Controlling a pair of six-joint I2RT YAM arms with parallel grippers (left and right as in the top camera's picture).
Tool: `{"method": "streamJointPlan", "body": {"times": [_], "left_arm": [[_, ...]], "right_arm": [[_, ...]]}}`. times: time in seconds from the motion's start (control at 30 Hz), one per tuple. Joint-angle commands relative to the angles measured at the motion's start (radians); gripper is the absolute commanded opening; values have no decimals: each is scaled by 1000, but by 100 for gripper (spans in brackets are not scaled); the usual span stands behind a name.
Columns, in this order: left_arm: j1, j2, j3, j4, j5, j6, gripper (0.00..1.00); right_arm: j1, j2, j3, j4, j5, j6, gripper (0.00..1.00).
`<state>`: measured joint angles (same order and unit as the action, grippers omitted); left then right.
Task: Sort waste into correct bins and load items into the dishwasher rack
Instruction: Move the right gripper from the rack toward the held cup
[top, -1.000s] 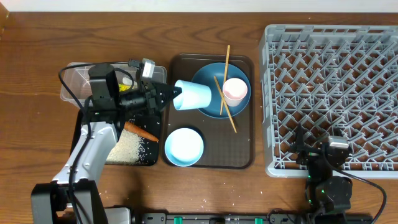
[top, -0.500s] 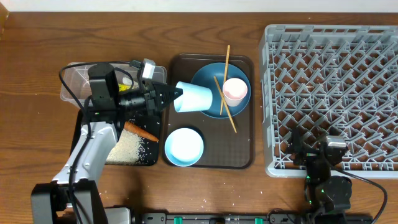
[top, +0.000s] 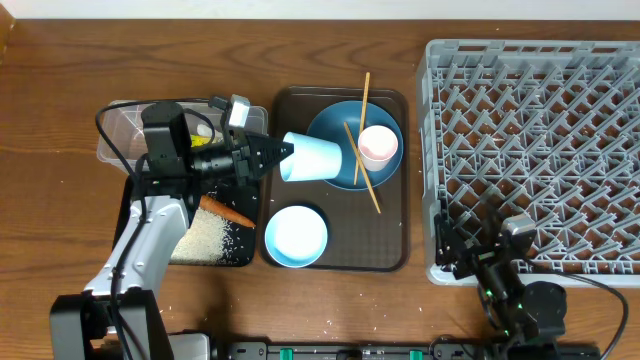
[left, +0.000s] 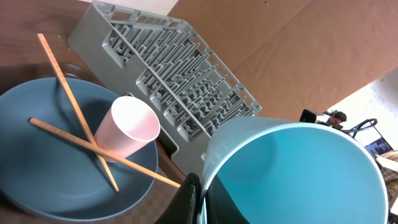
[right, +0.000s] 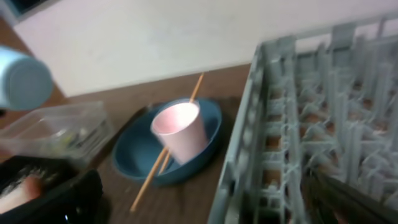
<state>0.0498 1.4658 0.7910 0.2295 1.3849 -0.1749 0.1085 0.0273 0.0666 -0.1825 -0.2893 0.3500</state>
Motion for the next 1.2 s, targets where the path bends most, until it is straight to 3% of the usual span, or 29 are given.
{"method": "streamJointPlan", "body": {"times": [0.0, 0.17, 0.5, 0.87, 1.03, 1.17], "left_arm": [[-1, -9, -2, 4, 22, 21, 6], [0, -9, -2, 5, 22, 21, 6], [-1, -9, -2, 5, 21, 16, 6], [-109, -9, -2, 58, 18, -2, 6], [-141, -9, -2, 77, 18, -18, 6], [-156, -9, -2, 120, 22, -86, 6]], "right_arm": [[13, 12, 137, -91, -66, 27, 99], [13, 145, 418, -283, -69, -18, 99], [13, 718, 927, -764, -164, -97, 99], [13, 1043, 985, -705, -349, 0, 99], [13, 1086, 985, -683, -541, -164, 99], [14, 1105, 984, -681, -590, -212, 99]]}}
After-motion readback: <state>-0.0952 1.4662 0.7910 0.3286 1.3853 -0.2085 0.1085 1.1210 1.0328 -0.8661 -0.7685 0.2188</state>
